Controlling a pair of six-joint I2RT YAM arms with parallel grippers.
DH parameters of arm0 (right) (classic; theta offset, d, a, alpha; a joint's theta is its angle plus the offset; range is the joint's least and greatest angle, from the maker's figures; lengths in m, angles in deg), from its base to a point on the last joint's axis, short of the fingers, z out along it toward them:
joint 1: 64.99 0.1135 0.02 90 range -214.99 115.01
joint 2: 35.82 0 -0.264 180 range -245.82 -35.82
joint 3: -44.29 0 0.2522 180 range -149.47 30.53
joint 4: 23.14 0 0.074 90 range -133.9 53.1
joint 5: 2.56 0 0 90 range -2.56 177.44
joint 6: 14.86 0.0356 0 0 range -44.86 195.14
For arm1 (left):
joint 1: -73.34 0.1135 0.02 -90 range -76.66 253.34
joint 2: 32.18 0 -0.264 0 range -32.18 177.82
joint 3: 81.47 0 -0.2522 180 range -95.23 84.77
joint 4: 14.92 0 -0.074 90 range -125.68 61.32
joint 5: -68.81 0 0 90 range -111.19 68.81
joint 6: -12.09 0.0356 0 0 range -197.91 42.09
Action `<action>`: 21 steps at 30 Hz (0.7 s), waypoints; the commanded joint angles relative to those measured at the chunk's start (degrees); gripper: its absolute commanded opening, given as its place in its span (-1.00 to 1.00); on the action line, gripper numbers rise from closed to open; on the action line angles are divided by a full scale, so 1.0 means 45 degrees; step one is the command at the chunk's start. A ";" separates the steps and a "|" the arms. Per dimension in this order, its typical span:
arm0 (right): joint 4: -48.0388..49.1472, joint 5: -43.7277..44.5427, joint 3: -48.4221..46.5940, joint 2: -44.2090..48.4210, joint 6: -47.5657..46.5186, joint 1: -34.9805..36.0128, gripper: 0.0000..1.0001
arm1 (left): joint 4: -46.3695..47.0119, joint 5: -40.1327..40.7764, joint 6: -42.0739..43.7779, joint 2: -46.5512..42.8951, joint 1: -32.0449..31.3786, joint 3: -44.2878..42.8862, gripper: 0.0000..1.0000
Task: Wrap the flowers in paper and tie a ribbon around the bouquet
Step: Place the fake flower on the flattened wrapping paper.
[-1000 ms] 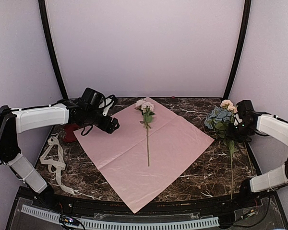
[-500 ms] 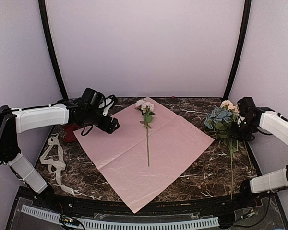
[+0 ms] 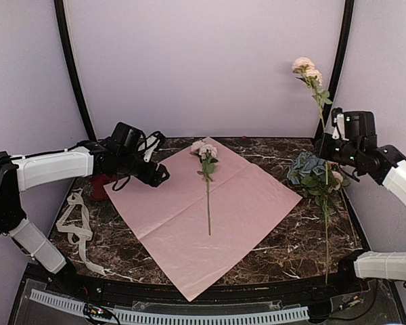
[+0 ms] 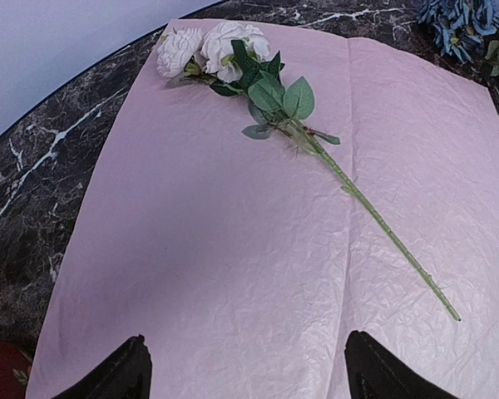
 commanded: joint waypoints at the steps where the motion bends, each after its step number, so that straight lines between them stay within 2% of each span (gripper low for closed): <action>1: 0.5841 -0.1479 0.1954 -0.0430 0.1487 0.2268 -1.00 | 0.0852 -0.0887 -0.0102 -0.0940 0.0066 0.0476 0.65; 4: 0.8397 -0.1044 0.2011 -0.2618 0.2044 0.4609 -1.00 | 0.1101 -0.0951 -0.0176 -0.0987 0.0072 0.0626 0.65; 7: 0.9304 -0.1044 0.0536 -0.5466 0.2044 0.6485 -1.00 | 0.0607 -0.0463 -0.0228 -0.0721 0.0096 0.0352 0.65; 9: 0.9475 -0.0313 -0.0502 -0.7271 0.2664 0.7150 -1.00 | 0.0346 -0.0264 -0.0236 -0.0567 0.0164 0.0173 0.65; 14: 0.9490 -0.0302 -0.2596 -1.0731 0.4065 0.8001 -1.00 | 0.0132 -0.0246 -0.0391 -0.0488 0.0409 0.0034 0.65; 21: 0.8938 -0.1318 -0.3873 -1.3552 0.5198 0.8308 -1.00 | -0.0025 -0.0242 -0.0490 -0.0523 0.0592 -0.0055 0.65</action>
